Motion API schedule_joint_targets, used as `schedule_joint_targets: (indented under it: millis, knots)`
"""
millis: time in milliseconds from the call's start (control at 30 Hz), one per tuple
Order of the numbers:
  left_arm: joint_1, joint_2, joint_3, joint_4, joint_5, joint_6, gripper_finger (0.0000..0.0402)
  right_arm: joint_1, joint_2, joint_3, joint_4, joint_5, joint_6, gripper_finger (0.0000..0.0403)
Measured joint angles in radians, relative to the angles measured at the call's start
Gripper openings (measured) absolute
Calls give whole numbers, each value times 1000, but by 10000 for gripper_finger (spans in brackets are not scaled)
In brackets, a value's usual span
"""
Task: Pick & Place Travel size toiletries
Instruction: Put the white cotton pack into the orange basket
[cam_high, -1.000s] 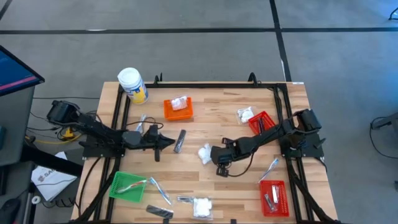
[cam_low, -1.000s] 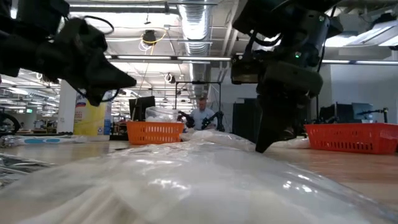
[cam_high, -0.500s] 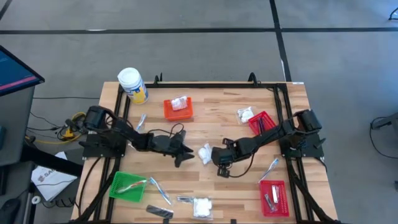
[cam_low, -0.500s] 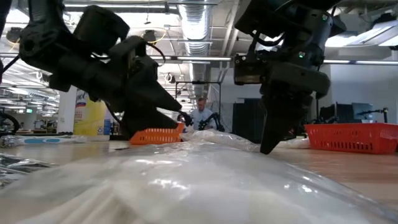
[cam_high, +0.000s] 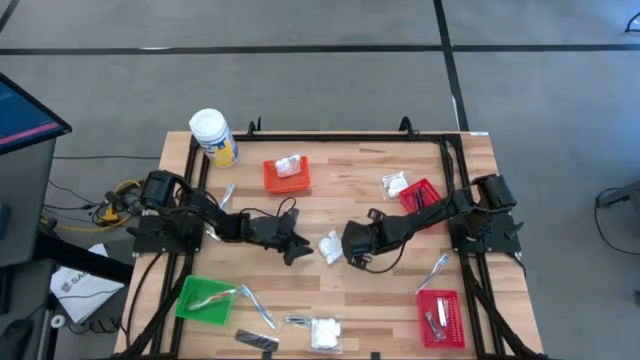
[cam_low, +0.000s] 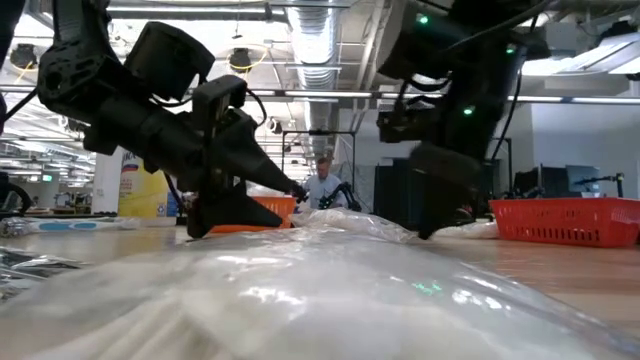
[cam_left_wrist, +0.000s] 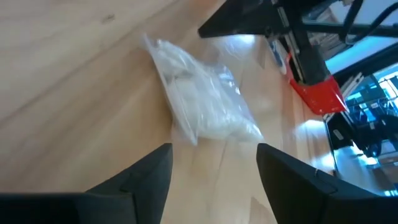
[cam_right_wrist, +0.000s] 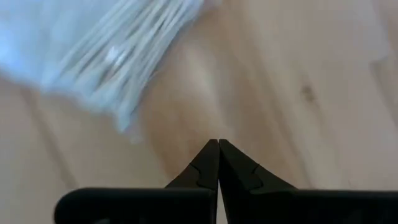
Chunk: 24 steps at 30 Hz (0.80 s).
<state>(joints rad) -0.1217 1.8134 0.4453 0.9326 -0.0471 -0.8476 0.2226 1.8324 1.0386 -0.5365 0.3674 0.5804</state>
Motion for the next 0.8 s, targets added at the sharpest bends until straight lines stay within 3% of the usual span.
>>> schedule_joint_targets:
  millis: [267,800]
  knots:
    - [6,3,17,-15,17,1,227,-20,-1,0,238,-1,-102,0]
    - [6,5,71,-118,36,5,227,-17,-1,1,303,-19,-61,0]
